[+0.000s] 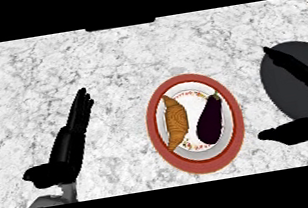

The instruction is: Pick the eggplant from the plate and place it in the pan

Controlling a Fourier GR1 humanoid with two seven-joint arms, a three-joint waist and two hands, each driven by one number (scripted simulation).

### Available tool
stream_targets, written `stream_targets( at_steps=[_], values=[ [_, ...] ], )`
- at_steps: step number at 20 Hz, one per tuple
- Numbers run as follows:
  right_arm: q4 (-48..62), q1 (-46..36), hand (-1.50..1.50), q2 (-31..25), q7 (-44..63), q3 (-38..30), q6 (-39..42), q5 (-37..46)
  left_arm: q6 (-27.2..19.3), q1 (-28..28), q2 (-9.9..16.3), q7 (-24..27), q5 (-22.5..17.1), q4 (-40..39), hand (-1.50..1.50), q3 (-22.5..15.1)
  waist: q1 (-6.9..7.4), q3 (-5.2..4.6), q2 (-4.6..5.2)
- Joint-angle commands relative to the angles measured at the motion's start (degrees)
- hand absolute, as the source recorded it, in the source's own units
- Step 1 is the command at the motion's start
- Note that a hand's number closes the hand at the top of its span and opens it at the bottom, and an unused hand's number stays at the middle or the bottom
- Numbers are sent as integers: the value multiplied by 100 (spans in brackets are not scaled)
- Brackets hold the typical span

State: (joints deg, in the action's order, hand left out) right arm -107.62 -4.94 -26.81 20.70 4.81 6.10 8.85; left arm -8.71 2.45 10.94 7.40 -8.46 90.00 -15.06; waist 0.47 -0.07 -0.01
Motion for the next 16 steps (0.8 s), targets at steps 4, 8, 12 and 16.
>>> stream_targets(
  at_steps=[4,8,12,16],
  values=[
    [545,-875,-150,-180,1198,1047,924,553,94,81,-19,-45,26,29,0,12,75,0,16],
    [1257,-1190,-150,204,1319,1807,1102,1123,42,119,-152,191,122,-253,0,38,79,3,26],
    [1484,-1501,-150,235,1690,1885,1530,1384,257,4,6,96,-20,-162,0,241,15,4,6],
    [1901,-1509,-150,701,1577,1771,1632,1660,320,99,-142,-87,78,-76,0,286,-27,6,4]
  ],
)
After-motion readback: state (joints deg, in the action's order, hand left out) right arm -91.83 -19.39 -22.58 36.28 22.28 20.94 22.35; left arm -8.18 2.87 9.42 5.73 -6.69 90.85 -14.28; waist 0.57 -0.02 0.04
